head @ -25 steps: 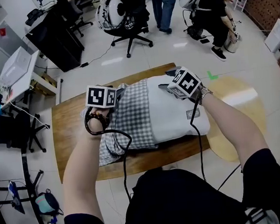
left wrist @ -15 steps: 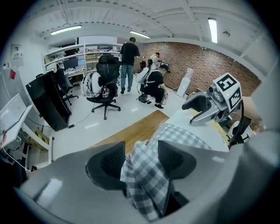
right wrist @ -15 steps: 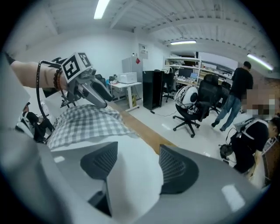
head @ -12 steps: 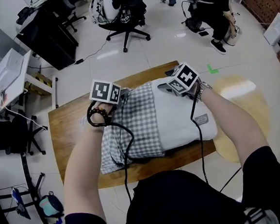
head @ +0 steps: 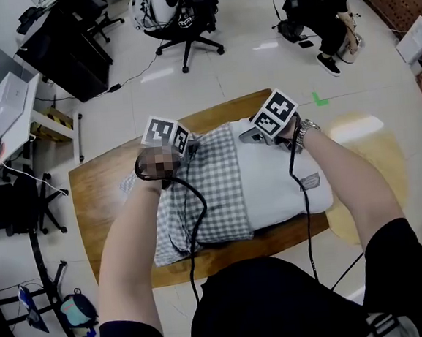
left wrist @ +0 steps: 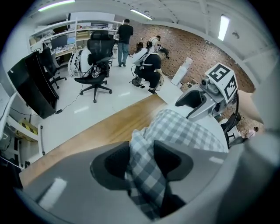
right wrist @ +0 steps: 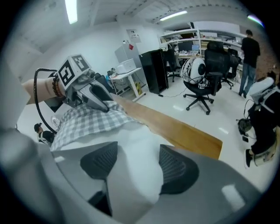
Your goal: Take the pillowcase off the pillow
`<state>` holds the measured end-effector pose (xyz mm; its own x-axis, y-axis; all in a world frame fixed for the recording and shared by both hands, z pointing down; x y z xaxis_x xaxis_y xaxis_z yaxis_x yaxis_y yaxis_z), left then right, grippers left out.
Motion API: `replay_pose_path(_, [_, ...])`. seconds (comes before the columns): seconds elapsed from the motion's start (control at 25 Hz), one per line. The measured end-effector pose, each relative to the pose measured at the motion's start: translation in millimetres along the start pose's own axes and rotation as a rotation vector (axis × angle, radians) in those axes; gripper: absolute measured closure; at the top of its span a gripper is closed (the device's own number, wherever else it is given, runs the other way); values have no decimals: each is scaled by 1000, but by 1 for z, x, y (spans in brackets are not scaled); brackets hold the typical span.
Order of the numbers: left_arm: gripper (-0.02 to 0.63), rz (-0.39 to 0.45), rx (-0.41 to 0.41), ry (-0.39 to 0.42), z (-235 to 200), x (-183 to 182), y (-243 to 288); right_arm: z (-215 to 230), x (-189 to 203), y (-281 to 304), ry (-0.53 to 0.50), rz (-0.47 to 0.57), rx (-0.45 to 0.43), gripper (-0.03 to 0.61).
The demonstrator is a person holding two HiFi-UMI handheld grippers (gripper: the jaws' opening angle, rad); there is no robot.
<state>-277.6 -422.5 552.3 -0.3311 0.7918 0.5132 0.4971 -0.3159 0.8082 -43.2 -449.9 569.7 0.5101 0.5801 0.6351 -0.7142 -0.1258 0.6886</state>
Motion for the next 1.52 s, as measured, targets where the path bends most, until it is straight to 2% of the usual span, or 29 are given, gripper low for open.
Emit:
replay_pose_path(0.12, [484, -26, 4, 16, -5, -2, 3, 0, 1, 4, 23, -29, -20, 372])
replay_pose_path(0.24, [580, -14, -22, 25, -5, -3, -1, -4, 1, 0, 9, -40, -3, 518])
replay_pose_path(0.32, [594, 1, -45, 20, -6, -3, -7, -7, -2, -5, -7, -35, 27, 560])
replay_pose_path(0.8, [603, 74, -160, -83, -21, 21, -38, -14, 3, -41, -65, 14, 174, 566])
replay_pose_path(1.52, [604, 142, -277, -201, -42, 64, -78, -1, 27, -77, -45, 37, 276, 566])
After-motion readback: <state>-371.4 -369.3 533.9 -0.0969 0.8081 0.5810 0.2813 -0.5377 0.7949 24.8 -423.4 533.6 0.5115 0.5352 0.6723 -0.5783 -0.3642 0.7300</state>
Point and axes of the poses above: the fingertips, and each gripper's own axes: y forward along the fingers, z to its right, x out of its underside, the point moved 9 cm from there along -y, backward along the fingers, and after that the axes turned 8 degrees about z, right-handed, at the moved point
